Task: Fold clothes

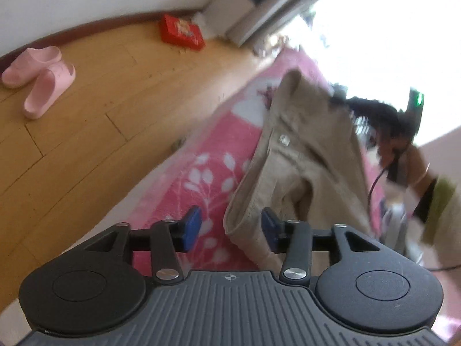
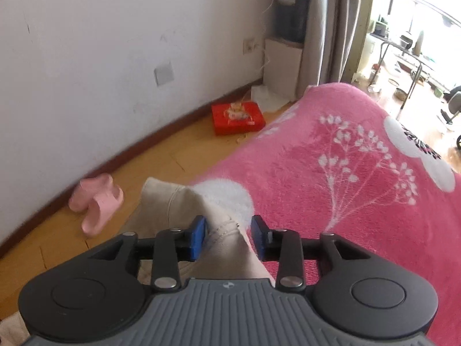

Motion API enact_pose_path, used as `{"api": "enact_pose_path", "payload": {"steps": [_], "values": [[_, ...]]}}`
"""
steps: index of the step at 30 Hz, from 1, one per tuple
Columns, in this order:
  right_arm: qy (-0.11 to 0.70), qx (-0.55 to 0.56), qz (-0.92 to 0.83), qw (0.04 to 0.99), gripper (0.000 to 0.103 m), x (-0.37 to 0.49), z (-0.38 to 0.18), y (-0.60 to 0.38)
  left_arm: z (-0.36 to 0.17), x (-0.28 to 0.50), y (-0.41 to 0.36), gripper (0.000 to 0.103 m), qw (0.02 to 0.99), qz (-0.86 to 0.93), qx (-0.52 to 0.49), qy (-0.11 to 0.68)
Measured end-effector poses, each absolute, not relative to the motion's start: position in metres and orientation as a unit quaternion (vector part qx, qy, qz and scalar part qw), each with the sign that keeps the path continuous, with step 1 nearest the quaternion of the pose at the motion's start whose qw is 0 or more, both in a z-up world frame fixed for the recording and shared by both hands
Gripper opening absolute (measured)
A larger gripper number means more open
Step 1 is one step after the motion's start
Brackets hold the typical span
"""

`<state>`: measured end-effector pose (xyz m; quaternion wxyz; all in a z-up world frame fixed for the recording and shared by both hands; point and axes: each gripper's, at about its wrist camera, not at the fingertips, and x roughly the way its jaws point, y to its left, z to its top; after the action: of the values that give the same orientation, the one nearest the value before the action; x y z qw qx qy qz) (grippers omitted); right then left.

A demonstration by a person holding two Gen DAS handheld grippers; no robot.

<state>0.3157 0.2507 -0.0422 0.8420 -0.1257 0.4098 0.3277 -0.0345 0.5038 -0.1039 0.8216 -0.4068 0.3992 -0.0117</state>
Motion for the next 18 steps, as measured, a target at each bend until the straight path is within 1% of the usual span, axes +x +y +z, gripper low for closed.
{"api": "enact_pose_path", "payload": {"steps": [1,5,8,12,16,18], "values": [[0.399,-0.126,0.333,0.845,0.039,0.31,-0.032,0.244,-0.102,-0.041,0.505,0.055,0.821,-0.009,-0.417,0.39],[0.344,-0.161,0.397,0.836,0.04,0.265,0.017,0.222,-0.103,-0.05,0.496,0.055,0.806,-0.008,-0.446,0.39],[0.338,-0.195,0.476,0.788,0.04,0.205,0.042,0.206,-0.108,-0.054,0.488,0.055,0.793,-0.015,-0.464,0.395],[0.359,-0.252,0.526,0.728,0.039,0.116,0.015,0.197,-0.124,-0.057,0.481,0.057,0.772,-0.005,-0.508,0.383],[0.378,-0.306,0.558,0.672,0.039,0.033,-0.018,0.191,-0.131,-0.046,0.473,0.057,0.777,0.007,-0.504,0.376],[0.371,-0.353,0.545,0.664,0.039,0.005,-0.042,0.191,-0.133,-0.044,0.472,0.053,0.779,0.017,-0.508,0.369]]}}
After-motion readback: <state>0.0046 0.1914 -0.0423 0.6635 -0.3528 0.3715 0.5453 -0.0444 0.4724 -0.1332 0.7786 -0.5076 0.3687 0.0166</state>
